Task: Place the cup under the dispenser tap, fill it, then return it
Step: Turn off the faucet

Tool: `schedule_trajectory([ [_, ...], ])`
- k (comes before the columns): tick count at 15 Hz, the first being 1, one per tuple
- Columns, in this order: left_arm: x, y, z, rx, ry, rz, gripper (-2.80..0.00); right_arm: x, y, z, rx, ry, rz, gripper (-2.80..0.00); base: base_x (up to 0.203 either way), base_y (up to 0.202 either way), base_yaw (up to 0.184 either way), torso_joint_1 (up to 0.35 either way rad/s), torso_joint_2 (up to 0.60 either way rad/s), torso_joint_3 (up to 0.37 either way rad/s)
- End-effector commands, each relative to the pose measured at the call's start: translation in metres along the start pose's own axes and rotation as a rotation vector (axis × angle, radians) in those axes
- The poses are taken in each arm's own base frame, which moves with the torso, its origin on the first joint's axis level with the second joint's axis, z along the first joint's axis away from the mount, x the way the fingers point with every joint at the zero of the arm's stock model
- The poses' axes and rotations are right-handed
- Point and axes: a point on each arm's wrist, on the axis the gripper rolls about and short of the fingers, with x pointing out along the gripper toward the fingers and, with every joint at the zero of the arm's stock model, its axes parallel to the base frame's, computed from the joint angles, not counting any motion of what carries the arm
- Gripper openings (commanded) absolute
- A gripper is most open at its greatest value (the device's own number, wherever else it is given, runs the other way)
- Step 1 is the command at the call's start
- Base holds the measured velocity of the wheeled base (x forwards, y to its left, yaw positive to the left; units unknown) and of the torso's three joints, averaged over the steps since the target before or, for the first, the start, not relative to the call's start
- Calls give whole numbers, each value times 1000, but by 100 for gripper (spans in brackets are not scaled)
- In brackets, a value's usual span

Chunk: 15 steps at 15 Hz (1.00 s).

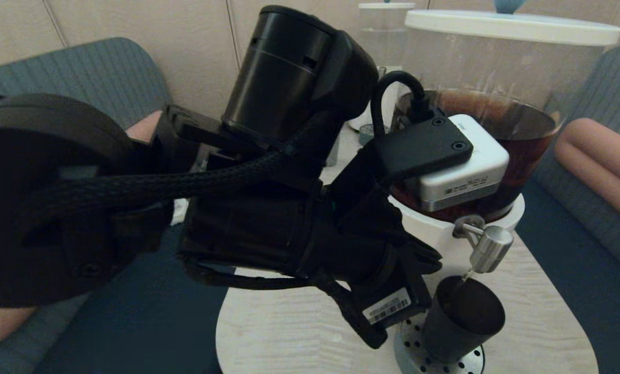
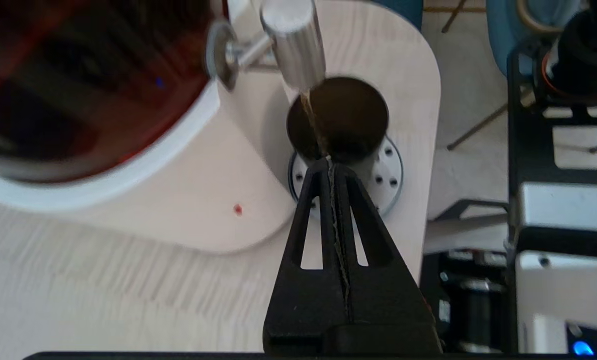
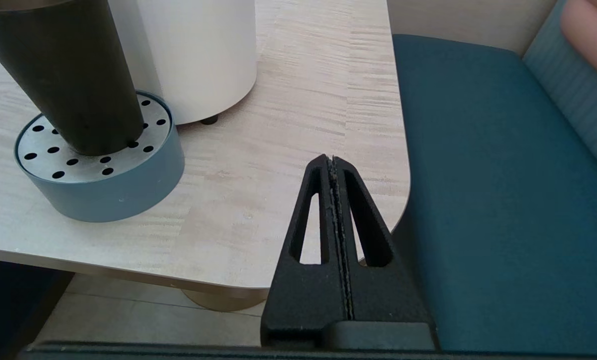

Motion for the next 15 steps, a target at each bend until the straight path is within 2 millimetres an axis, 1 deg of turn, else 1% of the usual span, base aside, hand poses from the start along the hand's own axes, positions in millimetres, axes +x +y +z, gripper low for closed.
schedule_trajectory([
  [1, 10, -1, -2, -3, 5, -11, -280, 0, 0, -2, 0, 1, 1, -280, 0, 0, 0, 0, 0, 0],
  [8, 33, 5, 0, 2, -26, 0, -280, 0, 0, -2, 0, 2, 1, -280, 0, 0, 0, 0, 0, 0],
  [15, 45, 8, 3, 10, -47, 8, -280, 0, 0, -2, 0, 2, 1, -280, 0, 0, 0, 0, 0, 0],
])
